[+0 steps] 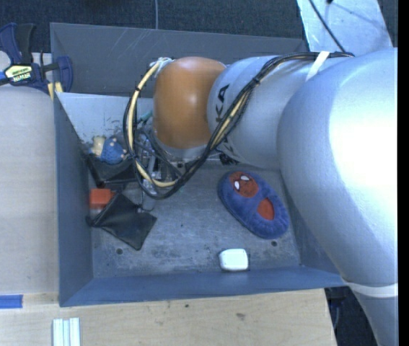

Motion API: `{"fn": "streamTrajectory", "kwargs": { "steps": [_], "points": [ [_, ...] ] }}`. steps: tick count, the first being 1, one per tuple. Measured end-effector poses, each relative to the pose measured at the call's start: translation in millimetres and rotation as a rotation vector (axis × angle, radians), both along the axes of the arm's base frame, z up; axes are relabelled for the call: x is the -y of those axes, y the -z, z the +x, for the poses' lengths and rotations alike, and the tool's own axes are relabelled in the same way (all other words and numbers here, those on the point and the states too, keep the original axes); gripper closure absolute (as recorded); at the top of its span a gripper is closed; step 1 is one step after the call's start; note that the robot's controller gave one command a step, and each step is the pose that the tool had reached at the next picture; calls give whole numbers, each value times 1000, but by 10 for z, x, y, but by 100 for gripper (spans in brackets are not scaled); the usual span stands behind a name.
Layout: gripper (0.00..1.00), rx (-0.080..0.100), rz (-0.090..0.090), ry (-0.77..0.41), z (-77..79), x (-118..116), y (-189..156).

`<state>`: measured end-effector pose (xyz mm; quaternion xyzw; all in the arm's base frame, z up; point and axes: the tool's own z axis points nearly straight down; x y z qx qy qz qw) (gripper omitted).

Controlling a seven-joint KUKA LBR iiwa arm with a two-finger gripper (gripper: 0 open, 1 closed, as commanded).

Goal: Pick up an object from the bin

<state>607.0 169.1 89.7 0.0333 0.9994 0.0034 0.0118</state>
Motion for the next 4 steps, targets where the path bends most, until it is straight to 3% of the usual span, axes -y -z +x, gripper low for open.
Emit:
{"fn": "streamTrajectory", "kwargs": {
  "steps": [1,2,3,4],
  "points": [
    [0,-16,-3,33,-54,128,-127],
    [0,-25,-4,108,-671,-63,-104],
    [0,-28,-2,399,-845,-486,205],
    [0,-27,-2,399,-840,-479,206]
  ]
}}
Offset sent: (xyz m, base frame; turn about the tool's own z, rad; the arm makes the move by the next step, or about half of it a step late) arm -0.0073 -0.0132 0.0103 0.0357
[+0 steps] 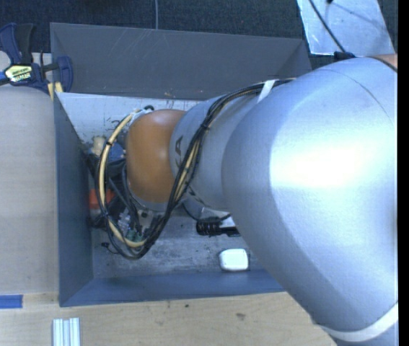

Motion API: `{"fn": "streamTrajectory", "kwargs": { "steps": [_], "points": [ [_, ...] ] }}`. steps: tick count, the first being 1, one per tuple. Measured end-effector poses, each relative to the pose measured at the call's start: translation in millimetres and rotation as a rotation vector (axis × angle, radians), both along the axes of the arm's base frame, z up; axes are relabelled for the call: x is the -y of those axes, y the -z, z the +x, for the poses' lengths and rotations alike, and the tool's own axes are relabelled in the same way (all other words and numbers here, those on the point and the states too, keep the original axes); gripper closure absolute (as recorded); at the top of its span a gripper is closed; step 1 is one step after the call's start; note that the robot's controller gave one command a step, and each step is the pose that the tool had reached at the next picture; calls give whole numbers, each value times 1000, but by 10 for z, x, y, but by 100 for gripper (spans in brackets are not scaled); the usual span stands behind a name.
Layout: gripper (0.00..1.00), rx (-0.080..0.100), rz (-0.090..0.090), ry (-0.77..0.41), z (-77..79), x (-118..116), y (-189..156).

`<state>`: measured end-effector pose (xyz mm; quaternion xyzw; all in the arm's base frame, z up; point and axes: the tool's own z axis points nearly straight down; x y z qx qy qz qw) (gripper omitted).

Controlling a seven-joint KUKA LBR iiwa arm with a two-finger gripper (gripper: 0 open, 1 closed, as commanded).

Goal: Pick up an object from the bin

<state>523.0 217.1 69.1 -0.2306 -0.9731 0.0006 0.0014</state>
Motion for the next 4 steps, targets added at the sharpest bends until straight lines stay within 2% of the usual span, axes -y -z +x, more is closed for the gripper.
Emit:
{"fn": "streamTrajectory", "kwargs": {
  "steps": [1,3,4],
  "points": [
    [100,1,1,1,4,-1,-5],
    [100,8,2,0,33,10,-621],
    [100,8,2,0,45,15,-724]
  ]
}}
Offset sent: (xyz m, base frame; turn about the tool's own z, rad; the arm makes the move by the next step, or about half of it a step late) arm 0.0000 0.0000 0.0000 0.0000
